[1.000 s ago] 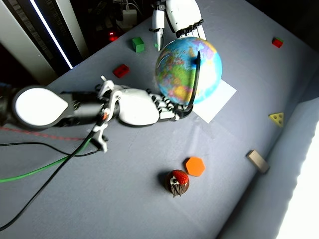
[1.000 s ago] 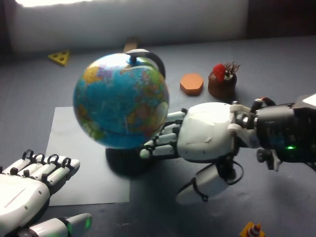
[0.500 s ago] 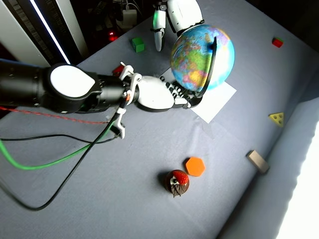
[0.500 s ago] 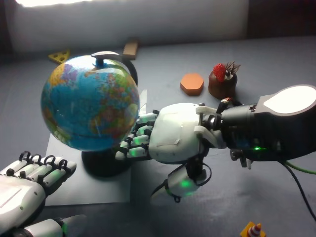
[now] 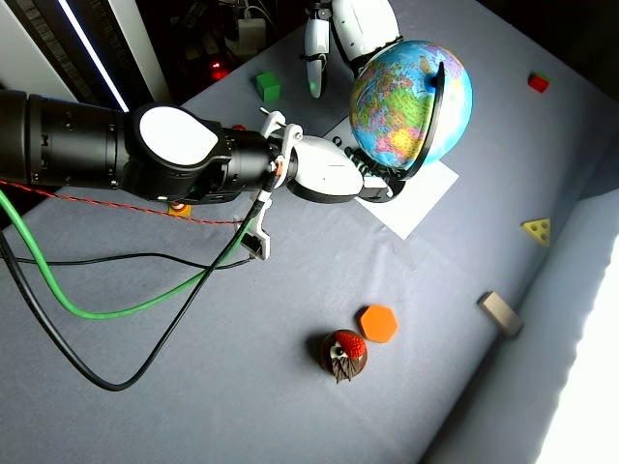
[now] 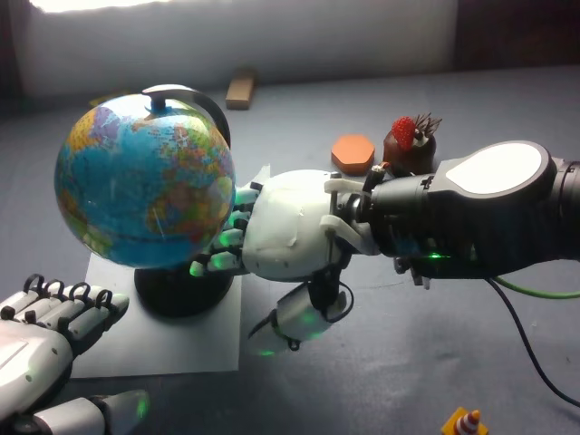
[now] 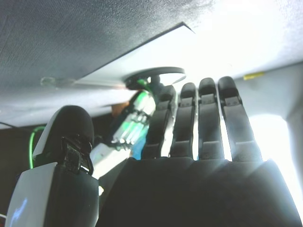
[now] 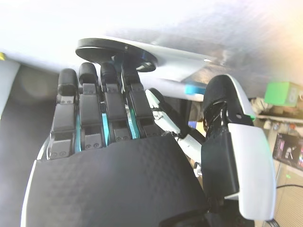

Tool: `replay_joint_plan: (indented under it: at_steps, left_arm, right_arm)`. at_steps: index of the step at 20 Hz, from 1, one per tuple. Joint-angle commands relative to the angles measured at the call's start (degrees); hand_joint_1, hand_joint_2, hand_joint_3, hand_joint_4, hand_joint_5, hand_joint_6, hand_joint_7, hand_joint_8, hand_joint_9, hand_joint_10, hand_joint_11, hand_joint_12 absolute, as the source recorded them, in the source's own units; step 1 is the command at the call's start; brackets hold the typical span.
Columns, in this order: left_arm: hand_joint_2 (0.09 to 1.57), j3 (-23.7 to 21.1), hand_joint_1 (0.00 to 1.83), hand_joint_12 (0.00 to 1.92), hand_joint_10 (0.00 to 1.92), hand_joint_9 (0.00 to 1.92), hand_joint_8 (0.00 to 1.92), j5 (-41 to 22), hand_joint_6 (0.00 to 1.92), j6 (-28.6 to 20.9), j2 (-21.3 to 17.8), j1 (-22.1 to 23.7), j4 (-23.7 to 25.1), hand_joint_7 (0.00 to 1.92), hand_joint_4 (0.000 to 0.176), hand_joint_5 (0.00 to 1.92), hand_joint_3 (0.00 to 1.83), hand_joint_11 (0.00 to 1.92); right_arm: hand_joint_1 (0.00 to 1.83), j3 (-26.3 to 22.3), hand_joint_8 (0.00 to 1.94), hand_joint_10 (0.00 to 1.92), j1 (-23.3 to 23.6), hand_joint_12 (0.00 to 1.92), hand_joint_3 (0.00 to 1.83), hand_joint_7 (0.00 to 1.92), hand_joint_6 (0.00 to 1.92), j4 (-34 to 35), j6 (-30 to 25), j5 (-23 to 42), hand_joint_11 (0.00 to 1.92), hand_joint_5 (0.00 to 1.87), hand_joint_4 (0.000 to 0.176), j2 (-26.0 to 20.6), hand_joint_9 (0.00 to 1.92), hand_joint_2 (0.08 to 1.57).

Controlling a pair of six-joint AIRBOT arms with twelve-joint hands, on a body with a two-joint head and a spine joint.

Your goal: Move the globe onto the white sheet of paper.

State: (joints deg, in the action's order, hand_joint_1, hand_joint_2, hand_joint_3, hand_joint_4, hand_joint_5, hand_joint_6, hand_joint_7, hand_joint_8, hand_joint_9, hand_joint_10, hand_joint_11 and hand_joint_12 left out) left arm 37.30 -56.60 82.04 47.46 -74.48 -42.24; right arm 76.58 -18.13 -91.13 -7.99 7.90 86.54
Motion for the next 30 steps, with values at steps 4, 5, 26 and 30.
replay_joint_plan:
  at_steps: [4,5,26,30]
  left_arm:
    - [1.21,-0.3,0.0,0.15,0.0,0.08,0.0,-5.7,0.0,-1.7,0.3,0.2,3.3,0.04,0.012,0.05,0.0,0.0]
    - [1.21,-0.4,0.0,0.15,0.0,0.08,0.0,-5.7,0.0,-1.7,0.5,0.2,3.0,0.04,0.012,0.05,0.0,0.0]
    - [1.22,-19.5,0.0,0.3,0.0,0.12,0.0,3.9,0.0,23.6,-6.5,20.4,-36.7,0.06,0.01,0.05,0.0,0.0]
    - [1.22,-20.5,0.0,0.26,0.0,0.11,0.0,0.8,0.0,36.0,-2.9,29.5,-48.3,0.06,0.01,0.05,0.0,0.0]
  right_arm:
    - [0.0,-1.6,0.01,0.0,0.1,0.34,0.0,0.21,0.01,0.6,-1.1,2.2,0.0,0.18,0.0,-2.7,0.21,1.15]
    - [0.0,-2.8,0.01,0.0,0.0,0.34,0.0,0.21,0.0,0.6,-1.4,2.6,0.0,0.18,0.0,-4.2,0.21,1.15]
    - [0.0,-39.5,0.01,0.0,4.9,0.23,0.0,0.15,0.0,11.6,-12.8,-41.0,0.0,0.13,0.0,-32.3,0.18,1.15]
    - [0.0,-43.9,0.0,0.0,7.7,0.23,0.0,0.16,0.0,11.6,-13.3,-49.9,0.0,0.13,0.0,-33.2,0.18,1.15]
